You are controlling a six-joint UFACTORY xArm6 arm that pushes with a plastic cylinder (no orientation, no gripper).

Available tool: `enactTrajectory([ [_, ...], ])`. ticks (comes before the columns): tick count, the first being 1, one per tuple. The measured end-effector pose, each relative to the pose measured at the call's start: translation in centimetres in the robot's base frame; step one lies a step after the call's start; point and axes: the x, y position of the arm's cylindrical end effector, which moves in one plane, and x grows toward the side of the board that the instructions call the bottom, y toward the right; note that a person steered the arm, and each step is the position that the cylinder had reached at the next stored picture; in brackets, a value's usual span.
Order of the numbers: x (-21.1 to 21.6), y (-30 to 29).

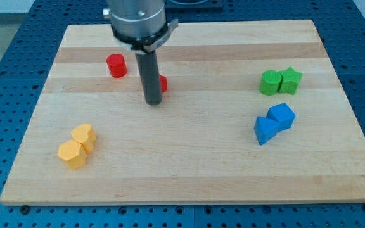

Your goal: Place the red star to the right of the red circle

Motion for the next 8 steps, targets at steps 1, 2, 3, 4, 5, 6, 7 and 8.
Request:
enactTrajectory([
  [1,-3.0,0.1],
  [2,-3.9,0.1],
  [3,-3.9,0.1],
  [4,-1.7,0.1],
  [5,3.2,-0.4],
  [6,6.6,-2.5],
  [7,9.2,-4.9],
  [8,11.5,-7.4],
])
